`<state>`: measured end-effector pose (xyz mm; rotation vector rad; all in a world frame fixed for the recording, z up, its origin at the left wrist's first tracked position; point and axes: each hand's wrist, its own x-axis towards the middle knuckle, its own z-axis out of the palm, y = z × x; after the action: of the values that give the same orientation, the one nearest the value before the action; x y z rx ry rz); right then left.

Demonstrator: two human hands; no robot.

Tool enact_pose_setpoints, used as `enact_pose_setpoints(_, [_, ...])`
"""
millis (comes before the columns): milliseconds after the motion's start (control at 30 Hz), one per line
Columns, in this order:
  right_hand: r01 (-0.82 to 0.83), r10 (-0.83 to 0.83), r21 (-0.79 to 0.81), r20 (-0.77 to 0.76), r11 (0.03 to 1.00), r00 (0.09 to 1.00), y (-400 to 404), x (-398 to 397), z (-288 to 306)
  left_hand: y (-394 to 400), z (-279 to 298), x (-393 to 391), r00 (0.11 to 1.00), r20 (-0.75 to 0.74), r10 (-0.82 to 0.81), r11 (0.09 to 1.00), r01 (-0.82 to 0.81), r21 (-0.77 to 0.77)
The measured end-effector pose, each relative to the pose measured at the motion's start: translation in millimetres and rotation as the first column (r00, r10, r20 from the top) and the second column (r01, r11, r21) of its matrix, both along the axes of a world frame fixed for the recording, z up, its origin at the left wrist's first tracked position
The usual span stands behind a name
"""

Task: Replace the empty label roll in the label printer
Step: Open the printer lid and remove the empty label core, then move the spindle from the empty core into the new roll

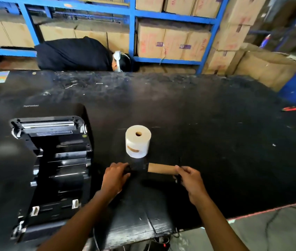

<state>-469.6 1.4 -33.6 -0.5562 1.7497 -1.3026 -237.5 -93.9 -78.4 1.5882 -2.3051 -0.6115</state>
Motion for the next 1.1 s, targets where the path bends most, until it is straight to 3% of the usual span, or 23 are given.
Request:
enact_pose_setpoints(67, [-0.032, 0.032, 0.008, 0.012, 0.999, 0.999, -6.1, -10.9, -4.0, -5.9, -11.4, -7.3, 0.995, 0.087, -0.046, 0.999, 0.047, -0.002])
enact_pose_setpoints(267, [-0.162, 0.161, 0.035, 0.018, 0.986, 0.987, -22.6, -23.2, -20.4, -21.0, -27.7, -11.4, 0.996, 0.022, 0.091, 0.996, -0.091, 0.000])
enact_pose_setpoints(400, [-0.257, 0.258, 0.061, -0.016, 0.965, 0.966, -36.2, -24.6, -30.6, -4.0, -19.5, -24.9, 0.962, -0.195, 0.190, 0.978, -0.202, -0.044])
enact_pose_setpoints(467, [-0.289, 0.290, 0.051, -0.010, 0.956, 0.957, -40.8, -22.5, -34.5, 11.6, -4.5, -38.6, 0.919, -0.355, 0.172, 0.982, -0.131, 0.137])
enact_pose_setpoints(533, [-0.338, 0.338, 0.044, 0.003, 0.940, 0.941, -45.8, -18.9, -36.5, 21.8, 6.0, -47.0, 0.936, -0.347, 0.062, 0.968, 0.028, 0.248])
enact_pose_setpoints(667, [-0.328, 0.327, 0.020, 0.037, 0.944, 0.944, -56.3, -21.4, -37.9, 23.4, 22.4, -27.2, 0.958, -0.282, 0.043, 0.983, 0.009, 0.182])
enact_pose_setpoints(800, [-0.185, 0.183, 0.021, 0.077, 0.982, 0.980, -64.5, -46.5, -37.0, 13.7, 33.0, 15.4, 0.954, -0.246, 0.170, 0.981, -0.186, -0.044])
enact_pose_setpoints(900, [-0.191, 0.190, 0.023, 0.038, 0.981, 0.981, -63.6, -58.0, -39.2, 3.5, 31.0, 23.6, 0.920, -0.298, 0.256, 0.950, -0.296, -0.101])
enact_pose_setpoints(1000, [-0.357, 0.360, 0.071, -0.034, 0.931, 0.932, -55.7, -46.3, -47.1, 0.3, 16.8, 5.2, 0.922, -0.311, 0.230, 0.964, -0.259, -0.055])
enact_pose_setpoints(1100, [-0.388, 0.408, 0.125, -0.277, 0.913, 0.870, -47.6, -24.8, -62.0, 2.8, -5.7, -16.9, 0.954, -0.255, 0.159, 0.987, -0.158, 0.027])
